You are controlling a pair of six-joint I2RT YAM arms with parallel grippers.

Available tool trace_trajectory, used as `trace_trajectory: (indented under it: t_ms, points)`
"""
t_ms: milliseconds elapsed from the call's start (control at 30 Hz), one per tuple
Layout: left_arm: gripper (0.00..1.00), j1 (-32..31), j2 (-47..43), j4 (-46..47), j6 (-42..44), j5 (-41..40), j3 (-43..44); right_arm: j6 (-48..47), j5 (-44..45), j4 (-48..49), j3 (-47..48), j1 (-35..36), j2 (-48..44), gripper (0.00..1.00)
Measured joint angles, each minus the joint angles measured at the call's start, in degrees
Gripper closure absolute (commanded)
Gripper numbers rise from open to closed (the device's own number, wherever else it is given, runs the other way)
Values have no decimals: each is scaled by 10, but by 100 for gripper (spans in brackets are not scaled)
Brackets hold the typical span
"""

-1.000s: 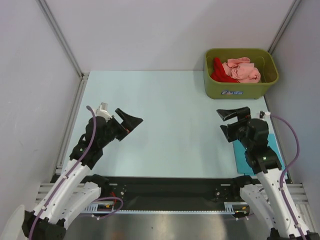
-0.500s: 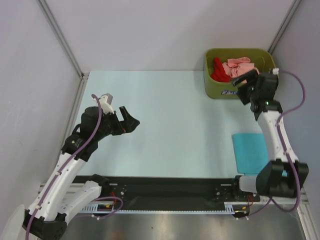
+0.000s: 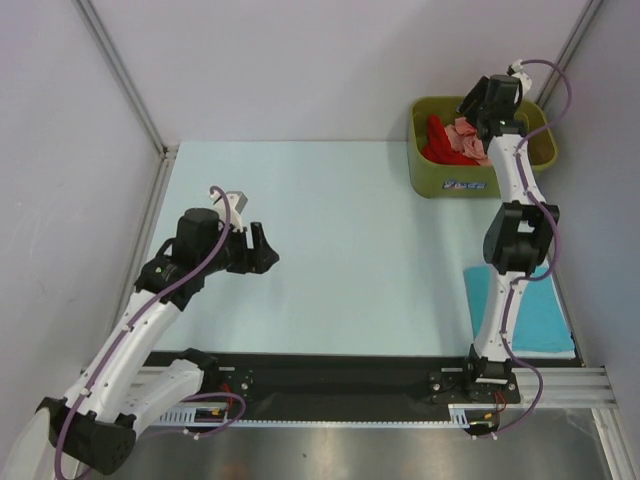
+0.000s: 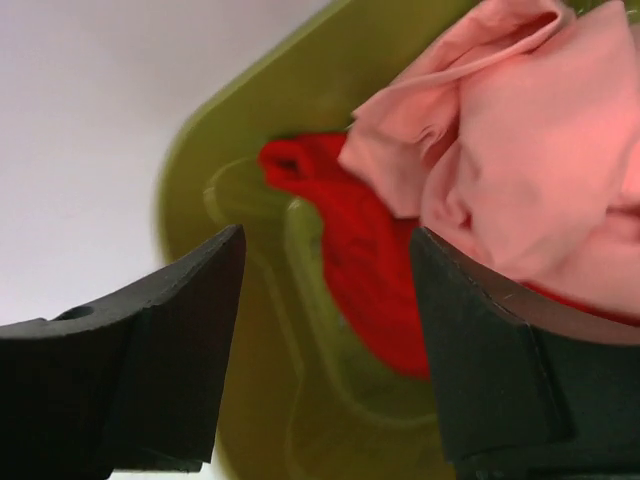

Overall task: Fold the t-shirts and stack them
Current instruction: Grab the tshirt from the pile

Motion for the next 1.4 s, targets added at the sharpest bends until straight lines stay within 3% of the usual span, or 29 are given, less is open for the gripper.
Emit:
trace_trajectory:
  t_ms: [167, 367, 567, 600, 733, 767, 800, 900, 1133, 1400]
  points:
    - [27, 0, 22, -6, 21, -1, 0, -68, 46, -21, 111, -1, 129, 26]
    - [28, -1, 38, -7, 41, -1, 0, -138, 88, -30, 112, -12, 162, 27]
    - [29, -13, 65, -9, 56, -10, 0, -197, 117, -19, 115, -17, 172, 36]
    - [29, -15, 67, -10, 58, -12, 0, -204, 121, -17, 118, -17, 179, 43]
    - [30, -19, 73, -16, 61, -21, 1, -228, 130, -5, 133, -17, 211, 55]
    - [30, -19, 73, -17, 61, -22, 1, -234, 132, -2, 136, -17, 219, 62]
    - [31, -19, 73, -18, 61, -23, 1, -240, 134, 1, 139, -16, 226, 76]
    - [33, -19, 73, -20, 61, -24, 2, -254, 148, 3, 160, -14, 238, 99]
    - [37, -19, 75, -23, 54, -21, 37, -261, 190, 53, 192, -9, 203, 100]
    - [37, -18, 26, -10, 23, -1, 61, -249, 183, 146, 242, 33, 32, 100]
